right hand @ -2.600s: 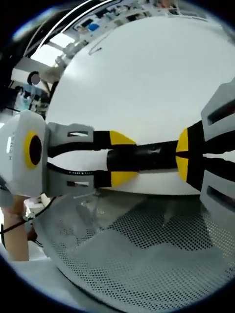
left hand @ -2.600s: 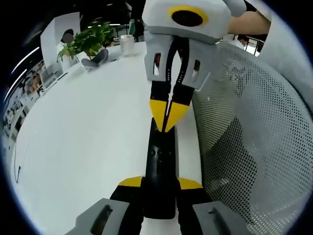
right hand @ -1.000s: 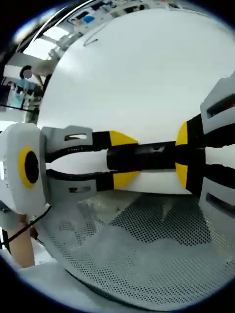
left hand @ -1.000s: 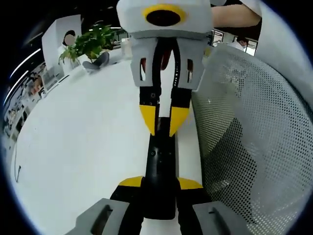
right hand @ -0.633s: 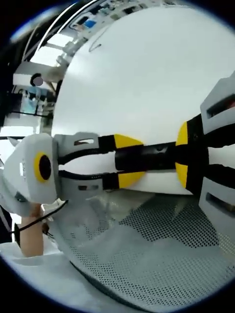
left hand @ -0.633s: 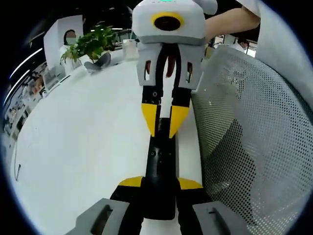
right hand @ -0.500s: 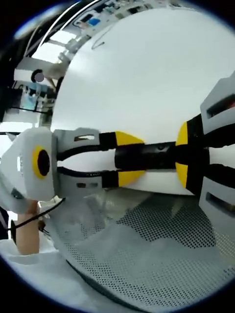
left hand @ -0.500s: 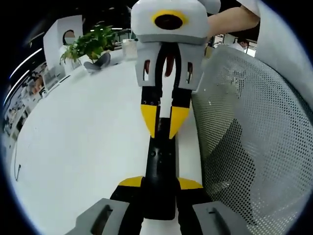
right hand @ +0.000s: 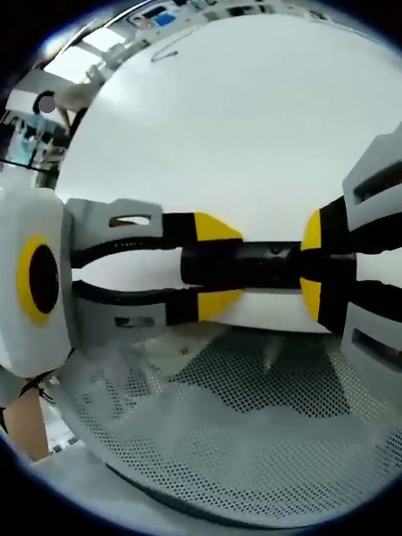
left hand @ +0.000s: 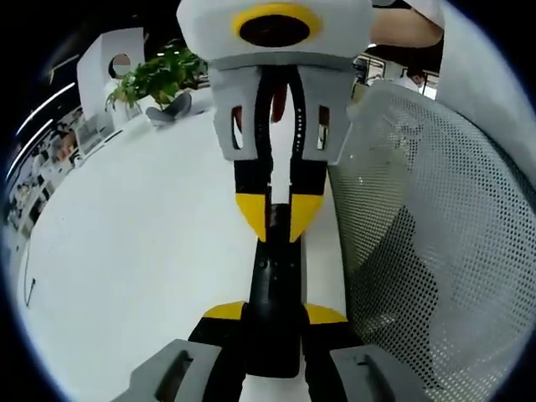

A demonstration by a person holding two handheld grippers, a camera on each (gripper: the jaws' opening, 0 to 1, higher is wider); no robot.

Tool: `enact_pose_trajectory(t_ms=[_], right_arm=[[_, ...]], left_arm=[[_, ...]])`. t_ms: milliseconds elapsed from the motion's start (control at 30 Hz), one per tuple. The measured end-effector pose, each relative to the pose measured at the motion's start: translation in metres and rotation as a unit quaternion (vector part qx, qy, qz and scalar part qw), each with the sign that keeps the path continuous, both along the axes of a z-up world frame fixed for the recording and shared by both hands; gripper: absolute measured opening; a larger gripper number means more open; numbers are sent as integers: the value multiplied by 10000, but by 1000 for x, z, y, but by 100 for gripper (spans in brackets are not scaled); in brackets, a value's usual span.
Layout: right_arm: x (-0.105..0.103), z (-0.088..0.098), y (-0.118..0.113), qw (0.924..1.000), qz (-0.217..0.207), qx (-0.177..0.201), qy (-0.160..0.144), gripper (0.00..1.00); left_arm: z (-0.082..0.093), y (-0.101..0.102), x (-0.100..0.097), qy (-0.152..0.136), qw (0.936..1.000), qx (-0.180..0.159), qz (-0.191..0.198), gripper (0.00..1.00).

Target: Press the specified remote control buttons in sequence, fully releasing each button before pressing the next.

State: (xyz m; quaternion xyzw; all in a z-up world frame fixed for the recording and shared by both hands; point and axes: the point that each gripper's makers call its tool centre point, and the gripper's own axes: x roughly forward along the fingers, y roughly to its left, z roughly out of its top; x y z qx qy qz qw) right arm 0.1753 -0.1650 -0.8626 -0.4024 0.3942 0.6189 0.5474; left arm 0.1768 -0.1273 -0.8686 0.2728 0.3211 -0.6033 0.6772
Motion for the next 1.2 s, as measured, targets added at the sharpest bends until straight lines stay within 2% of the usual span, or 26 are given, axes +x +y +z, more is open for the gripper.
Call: enact_pose_trajectory(t_ms=[133,233,333,400,767,933,1033,1200], right_arm=[[1,2,1,9981,-316,525,7,6],[2,3,1,9936,-544,980,107,6],[1,3,0,9937,-485,1007,9,6],[0,3,2,9947,-337,962,-109,7],[0,3,8,9969,-202,750,-152,6],[1,2,9,9986,-239,447,-123,5],[-1,1,9,9995,-60,226,-228,5],[0,0,9,9997,-112,-28,-212,5]], left_arm=[[0,0,0,-7,10000,-20,14,24],[0,1,0,-35,9997,-199,97,24],[1,1,0,-45,9992,-348,166,24],[1,1,0,-61,9990,-406,179,24],[2,0,0,-80,9980,-589,210,24],[2,0,0,-81,9978,-623,231,25],[2,0,0,-81,9976,-649,231,25],[2,-1,0,-107,9971,-705,254,25]])
